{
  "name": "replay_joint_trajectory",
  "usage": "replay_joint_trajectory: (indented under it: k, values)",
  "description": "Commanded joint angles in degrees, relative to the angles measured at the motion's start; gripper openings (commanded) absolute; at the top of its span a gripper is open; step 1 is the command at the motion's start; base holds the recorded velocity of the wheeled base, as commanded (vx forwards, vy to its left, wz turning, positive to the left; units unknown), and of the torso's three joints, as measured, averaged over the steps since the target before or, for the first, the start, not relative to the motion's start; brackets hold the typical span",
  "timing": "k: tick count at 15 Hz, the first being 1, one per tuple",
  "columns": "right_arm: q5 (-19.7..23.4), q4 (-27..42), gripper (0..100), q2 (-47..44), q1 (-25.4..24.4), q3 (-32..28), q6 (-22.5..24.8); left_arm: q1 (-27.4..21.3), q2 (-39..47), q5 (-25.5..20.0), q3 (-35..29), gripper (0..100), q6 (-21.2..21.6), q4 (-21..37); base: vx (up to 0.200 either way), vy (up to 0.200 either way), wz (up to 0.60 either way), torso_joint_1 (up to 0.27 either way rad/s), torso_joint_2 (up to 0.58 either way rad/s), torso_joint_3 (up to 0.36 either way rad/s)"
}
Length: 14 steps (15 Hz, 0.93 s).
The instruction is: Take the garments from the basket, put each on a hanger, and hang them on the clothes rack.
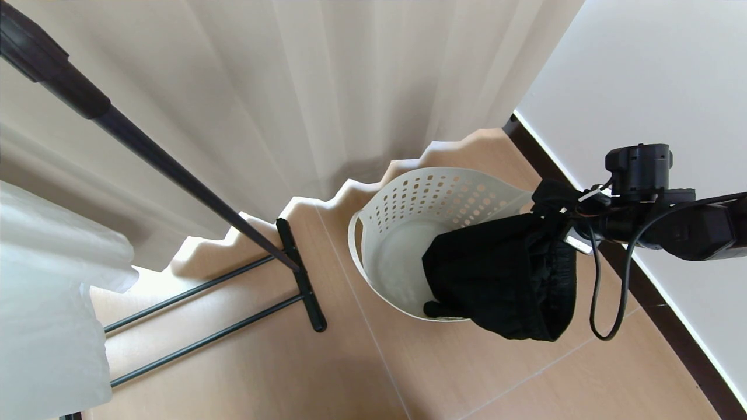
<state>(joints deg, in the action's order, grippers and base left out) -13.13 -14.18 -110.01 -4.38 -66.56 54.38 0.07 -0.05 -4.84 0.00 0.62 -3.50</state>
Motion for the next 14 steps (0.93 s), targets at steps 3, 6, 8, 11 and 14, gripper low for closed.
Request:
replay_joint_trajectory:
  k: [3, 6, 8, 11, 14]
  values:
    - [0.1, -0.1, 0, 3.3, -1.4, 1.3, 0.0, 0.0, 0.0, 0.0, 0.0, 100, 0.0, 0.0, 0.0, 0.0, 0.0, 0.0, 0.0, 0.0]
    - [0.6, 0.1, 0, 8.8, -4.0, 4.7, -3.6, 0.0, 0.0, 0.0, 0.0, 100, 0.0, 0.0, 0.0, 0.0, 0.0, 0.0, 0.0, 0.0]
    - [3.2, 1.1, 0, 15.6, -6.9, 7.7, -11.0, 0.0, 0.0, 0.0, 0.0, 100, 0.2, 0.0, 0.0, 0.0, 0.0, 0.0, 0.0, 0.0]
    - [4.2, 2.0, 0, 24.3, -8.6, 12.2, -15.9, 0.0, 0.0, 0.0, 0.0, 100, 0.1, 0.0, 0.0, 0.0, 0.0, 0.0, 0.0, 0.0]
    - [5.0, 1.9, 0, 34.9, -15.6, 18.4, -24.9, 0.0, 0.0, -0.1, 0.0, 100, 0.3, 0.0, 0.0, 0.0, 0.0, 0.0, 0.0, 0.0]
